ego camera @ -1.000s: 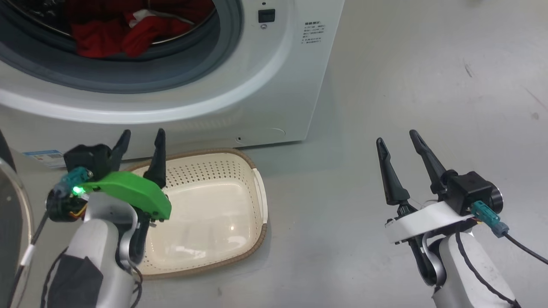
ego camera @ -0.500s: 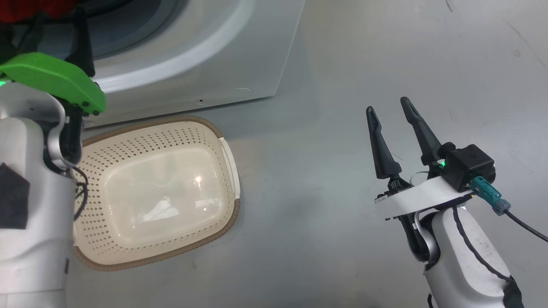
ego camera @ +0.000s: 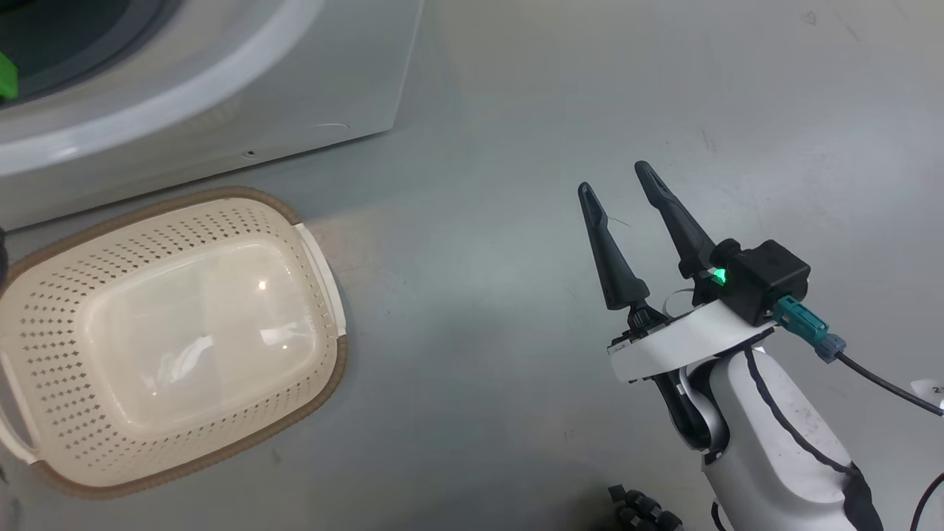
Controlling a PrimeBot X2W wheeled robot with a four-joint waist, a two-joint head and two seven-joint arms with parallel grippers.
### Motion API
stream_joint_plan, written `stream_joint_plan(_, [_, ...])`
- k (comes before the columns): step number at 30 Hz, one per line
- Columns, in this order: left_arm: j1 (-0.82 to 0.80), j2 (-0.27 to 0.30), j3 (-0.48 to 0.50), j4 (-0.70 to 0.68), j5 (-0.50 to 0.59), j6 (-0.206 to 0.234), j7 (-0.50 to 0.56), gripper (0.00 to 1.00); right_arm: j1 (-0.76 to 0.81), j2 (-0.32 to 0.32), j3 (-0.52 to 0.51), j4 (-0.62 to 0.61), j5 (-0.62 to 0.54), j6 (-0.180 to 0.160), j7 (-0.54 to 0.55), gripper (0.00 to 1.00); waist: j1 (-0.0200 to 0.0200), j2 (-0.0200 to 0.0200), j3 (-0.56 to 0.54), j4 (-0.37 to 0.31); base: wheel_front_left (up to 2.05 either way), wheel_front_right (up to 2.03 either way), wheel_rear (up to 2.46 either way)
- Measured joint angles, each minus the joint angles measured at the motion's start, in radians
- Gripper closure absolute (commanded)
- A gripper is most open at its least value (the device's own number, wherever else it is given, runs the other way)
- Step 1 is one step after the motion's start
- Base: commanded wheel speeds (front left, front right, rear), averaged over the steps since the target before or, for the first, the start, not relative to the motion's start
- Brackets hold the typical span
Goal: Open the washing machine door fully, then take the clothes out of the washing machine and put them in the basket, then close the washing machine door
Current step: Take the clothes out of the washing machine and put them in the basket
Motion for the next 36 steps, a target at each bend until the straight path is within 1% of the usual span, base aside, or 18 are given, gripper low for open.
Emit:
stream_joint_plan(3, [-0.042, 0.016, 0.009, 0.021, 0.000, 0.000, 0.008, 0.00, 0.000, 0.000, 0.014, -0.001, 0.014, -0.001, 0.000, 0.00, 0.0000, 0.0000, 0.016, -0.026, 0.00, 0.00, 0.00])
stream_joint_plan(5, [-0.066, 0.023, 0.016, 0.030, 0.000, 0.000, 0.008, 0.00, -0.001, 0.000, 0.019, -0.002, 0.016, -0.008, 0.000, 0.00, 0.0000, 0.0000, 0.028, -0.041, 0.00, 0.00, 0.00])
stream_joint_plan(9, [-0.101, 0.042, 0.023, 0.062, 0.001, 0.000, 0.014, 0.00, -0.017, 0.000, 0.029, -0.005, 0.022, -0.009, 0.000, 0.00, 0.0000, 0.0000, 0.050, -0.067, 0.00, 0.00, 0.00])
stream_joint_plan(14, [-0.128, 0.083, 0.029, 0.105, 0.026, 0.003, 0.026, 0.00, -0.022, 0.001, 0.041, -0.010, 0.024, -0.018, 0.000, 0.00, 0.0000, 0.0000, 0.073, -0.093, 0.00, 0.00, 0.00])
stream_joint_plan(16, [-0.137, 0.094, 0.025, 0.125, 0.035, 0.011, 0.031, 0.00, -0.024, 0.001, 0.041, -0.012, 0.024, -0.019, 0.000, 0.00, 0.0000, 0.0000, 0.081, -0.099, 0.00, 0.00, 0.00])
stream_joint_plan(19, [-0.137, 0.098, 0.012, 0.164, 0.045, 0.020, 0.045, 0.00, -0.030, 0.001, 0.049, -0.011, 0.024, -0.026, 0.000, 0.00, 0.0000, 0.0000, 0.088, -0.105, 0.00, 0.00, 0.00])
stream_joint_plan(26, [-0.140, 0.101, 0.010, 0.225, 0.055, 0.045, 0.081, 0.00, -0.037, 0.001, 0.059, -0.011, 0.024, -0.027, 0.000, 0.00, -0.0001, 0.0000, 0.094, -0.107, 0.00, 0.00, 0.00])
stream_joint_plan(27, [-0.144, 0.102, 0.010, 0.228, 0.055, 0.046, 0.084, 0.02, -0.037, 0.001, 0.059, -0.011, 0.024, -0.028, 0.000, 0.00, -0.0001, 0.0000, 0.094, -0.107, 0.00, 0.00, 0.00])
stream_joint_plan(28, [-0.149, 0.101, 0.010, 0.234, 0.055, 0.048, 0.087, 0.51, -0.037, 0.001, 0.059, -0.010, 0.024, -0.030, 0.000, 0.00, -0.0001, 0.0000, 0.094, -0.107, 0.00, 0.00, 0.00])
stream_joint_plan(29, [-0.155, 0.101, 0.009, 0.239, 0.056, 0.051, 0.087, 0.73, -0.037, 0.001, 0.060, -0.010, 0.024, -0.034, 0.000, 0.00, -0.0001, 0.0000, 0.095, -0.107, 0.00, 0.00, 0.00])
stream_joint_plan(30, [-0.159, 0.101, 0.008, 0.244, 0.061, 0.051, 0.087, 1.00, -0.038, 0.001, 0.060, -0.010, 0.024, -0.035, 0.000, 0.00, -0.0001, 0.0000, 0.095, -0.106, 0.00, 0.00, 0.00])
stream_joint_plan(36, [-0.178, 0.101, 0.003, 0.254, 0.070, 0.053, 0.068, 1.00, -0.046, 0.002, 0.058, -0.008, 0.024, -0.036, 0.000, 0.00, -0.0001, 0.0000, 0.093, -0.104, 0.00, 0.00, 0.00])
